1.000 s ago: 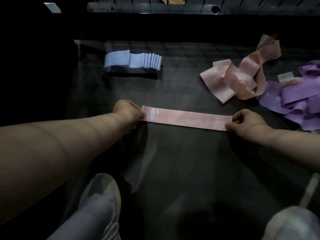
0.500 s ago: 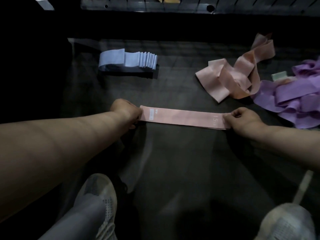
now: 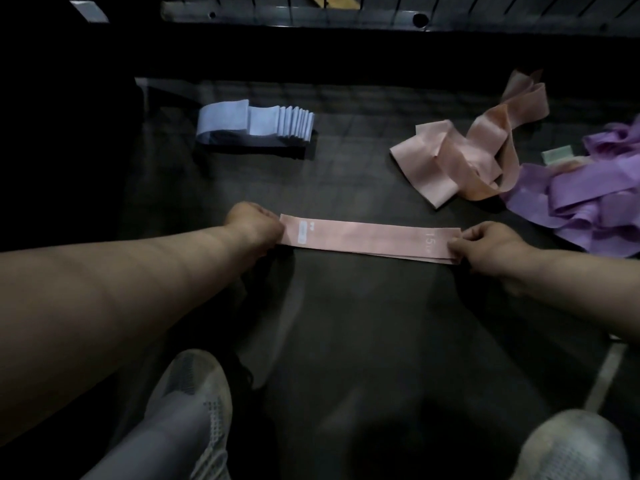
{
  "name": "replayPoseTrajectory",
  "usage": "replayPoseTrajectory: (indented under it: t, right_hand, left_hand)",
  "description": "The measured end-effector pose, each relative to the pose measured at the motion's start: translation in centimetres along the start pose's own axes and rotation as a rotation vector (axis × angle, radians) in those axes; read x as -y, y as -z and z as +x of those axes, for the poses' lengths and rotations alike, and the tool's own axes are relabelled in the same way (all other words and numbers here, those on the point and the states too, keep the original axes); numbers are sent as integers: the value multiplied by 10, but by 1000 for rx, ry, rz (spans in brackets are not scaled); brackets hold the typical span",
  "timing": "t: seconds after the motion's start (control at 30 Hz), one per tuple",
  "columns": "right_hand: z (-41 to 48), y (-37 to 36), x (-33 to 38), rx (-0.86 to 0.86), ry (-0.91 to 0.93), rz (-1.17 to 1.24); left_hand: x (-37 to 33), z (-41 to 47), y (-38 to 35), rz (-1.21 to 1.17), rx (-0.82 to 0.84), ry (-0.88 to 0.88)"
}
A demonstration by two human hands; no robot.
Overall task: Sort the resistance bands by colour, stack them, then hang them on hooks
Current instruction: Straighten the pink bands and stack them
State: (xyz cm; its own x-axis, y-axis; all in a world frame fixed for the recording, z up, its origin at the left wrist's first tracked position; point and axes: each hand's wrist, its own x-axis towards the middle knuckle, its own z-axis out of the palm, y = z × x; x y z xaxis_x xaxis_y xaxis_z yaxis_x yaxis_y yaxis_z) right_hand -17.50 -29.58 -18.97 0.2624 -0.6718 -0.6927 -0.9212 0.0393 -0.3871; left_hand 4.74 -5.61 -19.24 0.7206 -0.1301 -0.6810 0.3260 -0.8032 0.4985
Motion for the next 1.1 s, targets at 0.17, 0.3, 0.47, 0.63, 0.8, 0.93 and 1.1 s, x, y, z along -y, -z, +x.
replayPoseTrajectory:
  t: [0.17,0.3,0.47,0.63,0.8,0.93,1.1]
  right_hand:
    - [-7,7,4,47,79,41]
    - [-14,-1,0,68,124,1]
    - [-20,-16,-1,107,174,-297]
    - [-8,4,12,-32,262,-484]
    - [21,44,18,-210,412,-634]
    - [36,49,14,-224,330,-592]
    - [11,53,16,-241,459,-736]
  left_hand:
    - [5,-1,17,-145,73,13]
    - [21,-3,37,-202,102,-39]
    - [38,-7,33,2,78,-12]
    - [29,-3,22,251,-28,-31]
    - [3,-14,15,360,-135,4]
    - [-28,-35,-4,464,-146,-216]
    - [-73,-68,-42,349,31,-525]
